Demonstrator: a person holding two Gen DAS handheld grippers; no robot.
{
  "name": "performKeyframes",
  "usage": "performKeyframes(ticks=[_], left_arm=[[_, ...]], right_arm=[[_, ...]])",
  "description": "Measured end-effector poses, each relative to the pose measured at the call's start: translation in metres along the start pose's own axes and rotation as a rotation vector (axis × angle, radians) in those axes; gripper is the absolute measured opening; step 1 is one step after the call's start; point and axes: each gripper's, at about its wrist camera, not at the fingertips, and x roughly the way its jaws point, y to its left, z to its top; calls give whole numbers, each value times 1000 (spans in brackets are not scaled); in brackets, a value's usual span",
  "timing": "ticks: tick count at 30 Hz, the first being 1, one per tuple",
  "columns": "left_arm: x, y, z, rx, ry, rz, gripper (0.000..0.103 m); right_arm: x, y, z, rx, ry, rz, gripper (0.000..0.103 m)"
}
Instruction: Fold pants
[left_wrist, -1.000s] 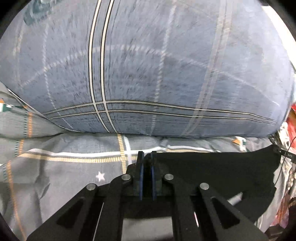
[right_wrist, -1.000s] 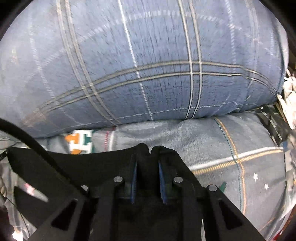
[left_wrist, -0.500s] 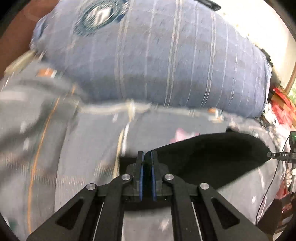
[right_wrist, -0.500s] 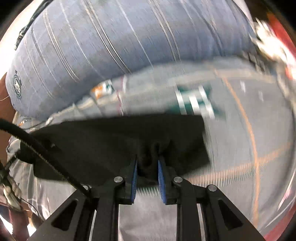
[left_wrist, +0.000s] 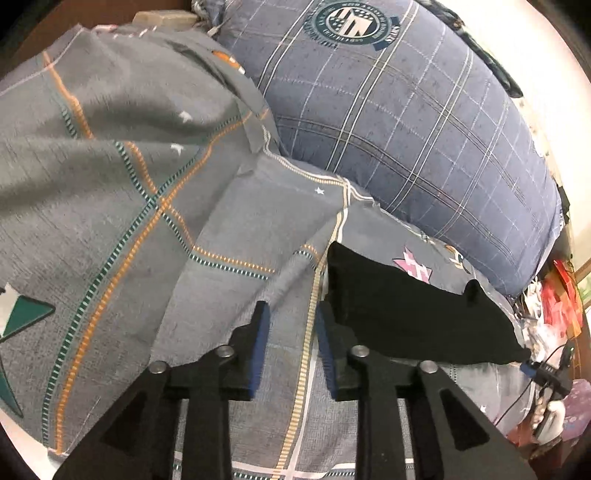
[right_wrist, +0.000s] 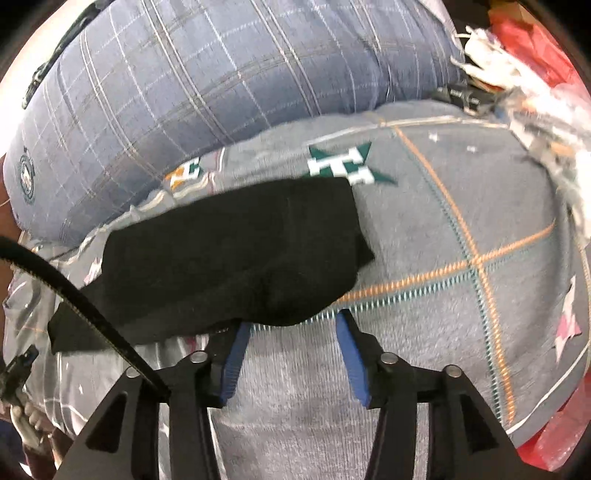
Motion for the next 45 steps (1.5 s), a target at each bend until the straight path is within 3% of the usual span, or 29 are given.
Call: performKeyframes(ticks=[3, 6, 9, 12, 15, 19, 21, 25, 27, 29, 32, 33, 34, 35, 36, 37, 38, 39, 42, 45], left_arm=[[6, -11, -5, 29, 6, 17, 35], [13, -20, -11, 56, 30, 28, 42], [17, -21, -13, 51, 36, 20, 44], [20, -25, -11, 41, 37, 25, 44], [17, -29, -10, 45, 30, 44, 47], [17, -30, -7, 23, 24, 39, 48], [21, -30, -7, 6, 30, 22, 48], [40, -38, -3, 14, 40, 19, 48], [58, -44, 4, 37, 48, 51, 48], [75, -48, 11, 53, 67, 77, 48], [103, -54, 12, 72, 107, 43, 49], [108, -56, 8, 85, 118, 39, 46], [114, -59, 6, 97, 133, 29, 29], [116, -61, 6, 104, 144, 11, 26], [115, -63, 6, 114, 137, 16, 21], [112, -67, 7, 130, 126, 13, 17], [109, -69, 9, 135, 121, -3, 17], [106, -70, 13, 132, 115, -18, 16], [106, -75, 28, 130, 105, -44, 15], [116, -75, 39, 128, 102, -16, 15]], right_arm=[[-9, -3, 5, 23, -18, -41, 69], [-16, -15, -4, 21, -2, -102, 74], [-21, -33, -18, 19, 32, -183, 74], [-38, -50, -23, 48, -21, -276, 74], [-50, -43, -13, 72, -86, -252, 74], [-38, 12, 10, -3, -101, -106, 74], [-17, 59, 16, -56, -41, 45, 73], [29, 152, 20, -182, 65, 212, 60], [52, 191, 22, -236, 101, 204, 60], [76, 229, 31, -280, 102, 122, 60], [92, 256, 42, -352, 59, -6, 67], [95, 262, 43, -373, 44, -43, 76], [99, 267, 44, -395, 38, -84, 79], [105, 270, 46, -417, 45, -131, 79], [113, 271, 47, -433, 71, -168, 74], [120, 273, 48, -439, 93, -187, 42], [125, 269, 47, -440, 128, -207, 22], [124, 265, 47, -431, 144, -191, 14], [111, 263, 56, -415, 108, -157, 9], [105, 268, 69, -388, 69, -141, 7]])
